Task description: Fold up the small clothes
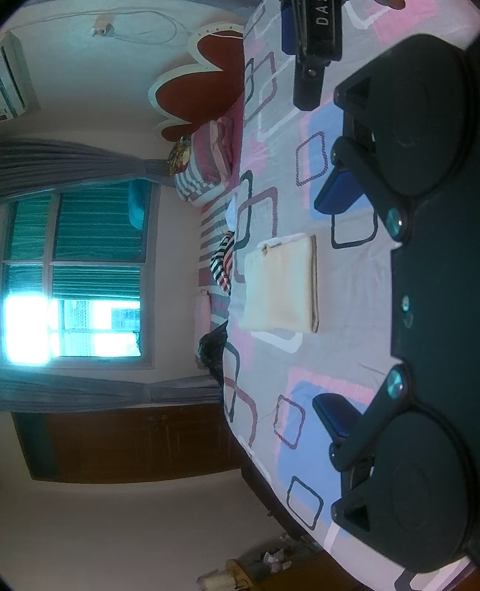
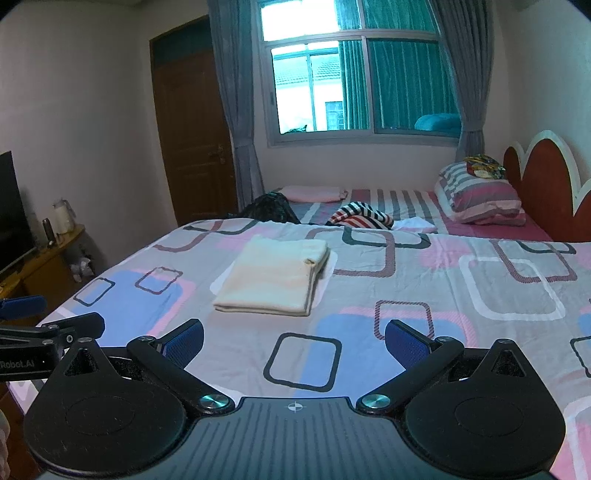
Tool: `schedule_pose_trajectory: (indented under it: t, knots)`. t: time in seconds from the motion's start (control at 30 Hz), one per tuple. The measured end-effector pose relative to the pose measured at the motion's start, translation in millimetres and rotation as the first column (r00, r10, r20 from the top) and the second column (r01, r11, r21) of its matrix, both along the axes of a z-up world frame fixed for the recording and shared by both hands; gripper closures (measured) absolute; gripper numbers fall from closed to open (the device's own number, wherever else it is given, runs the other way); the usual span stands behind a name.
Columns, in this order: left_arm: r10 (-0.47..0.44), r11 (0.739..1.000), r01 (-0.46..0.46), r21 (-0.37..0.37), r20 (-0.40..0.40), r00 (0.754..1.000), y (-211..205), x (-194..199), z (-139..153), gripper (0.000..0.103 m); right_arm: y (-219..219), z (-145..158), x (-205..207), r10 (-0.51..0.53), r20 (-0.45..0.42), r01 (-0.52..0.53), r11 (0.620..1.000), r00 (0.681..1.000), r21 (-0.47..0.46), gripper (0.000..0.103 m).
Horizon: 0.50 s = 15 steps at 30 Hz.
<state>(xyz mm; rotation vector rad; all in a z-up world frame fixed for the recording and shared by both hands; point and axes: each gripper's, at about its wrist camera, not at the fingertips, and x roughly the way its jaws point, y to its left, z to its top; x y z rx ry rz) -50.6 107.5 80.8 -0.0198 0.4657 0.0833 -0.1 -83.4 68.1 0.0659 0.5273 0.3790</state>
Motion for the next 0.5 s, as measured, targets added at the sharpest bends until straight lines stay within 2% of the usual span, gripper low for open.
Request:
schedule_pose_trajectory:
  t: [0.23, 0.4, 0.5]
  knots:
    - [-0.013, 1.0, 0.012, 0.023, 0.025, 1.0, -0.4, -1.0, 1.1, 0.003, 2.3, -0.5, -0.2, -0.005, 0.0, 0.005, 1.0, 1.0, -0.001, 0.0]
    - [-0.006, 1.0, 0.007, -0.028, 0.008, 1.0, 1.7, 0.2, 1.3, 0.001, 1.7, -1.0, -0.6, -0.007, -0.005, 0.007, 1.0, 1.0, 0.001, 0.0]
    - [-0.004, 1.0, 0.004, -0.011, 0.005, 1.0, -0.6, 1.3, -0.6, 0.001, 2.0, -1.1, 0.4, -0.001, -0.007, 0.001, 1.0, 1.0, -0.003, 0.0]
